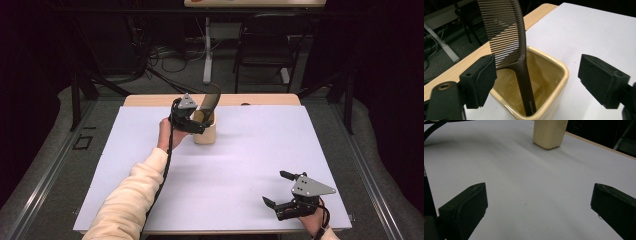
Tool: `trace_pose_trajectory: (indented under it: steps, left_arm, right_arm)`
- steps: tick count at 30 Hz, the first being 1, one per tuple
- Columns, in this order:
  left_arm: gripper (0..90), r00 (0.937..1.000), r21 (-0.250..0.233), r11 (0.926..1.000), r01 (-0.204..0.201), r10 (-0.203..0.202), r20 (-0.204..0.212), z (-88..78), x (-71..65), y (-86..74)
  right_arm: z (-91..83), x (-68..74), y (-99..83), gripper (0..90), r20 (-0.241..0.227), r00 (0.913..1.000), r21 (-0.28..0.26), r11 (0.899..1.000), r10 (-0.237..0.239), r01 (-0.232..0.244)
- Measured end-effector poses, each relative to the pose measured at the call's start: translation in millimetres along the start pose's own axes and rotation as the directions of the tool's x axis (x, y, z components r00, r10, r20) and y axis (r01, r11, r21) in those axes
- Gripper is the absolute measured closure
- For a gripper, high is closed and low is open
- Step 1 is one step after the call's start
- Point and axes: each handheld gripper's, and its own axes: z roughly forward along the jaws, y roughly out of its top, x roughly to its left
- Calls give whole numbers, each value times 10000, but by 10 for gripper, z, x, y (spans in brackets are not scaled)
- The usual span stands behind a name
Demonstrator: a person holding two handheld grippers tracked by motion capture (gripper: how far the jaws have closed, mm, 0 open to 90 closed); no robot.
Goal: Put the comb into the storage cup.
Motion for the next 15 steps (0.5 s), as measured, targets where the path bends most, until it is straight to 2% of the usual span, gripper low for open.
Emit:
trace_pose_trajectory:
  steps: [9, 15]
  left_arm:
    - [8, 10000, 333, 9994, 71, -72, 36, -156, -23, 22]
    - [0, 9999, 398, 9991, 120, -123, 70, -251, -28, -6]
  right_arm:
    - [5, 1, 2, 4, 2, 10000, -1, 10000, -48, 48]
    - [4, 1, 2, 4, -7, 10000, 3, 10000, -46, 46]
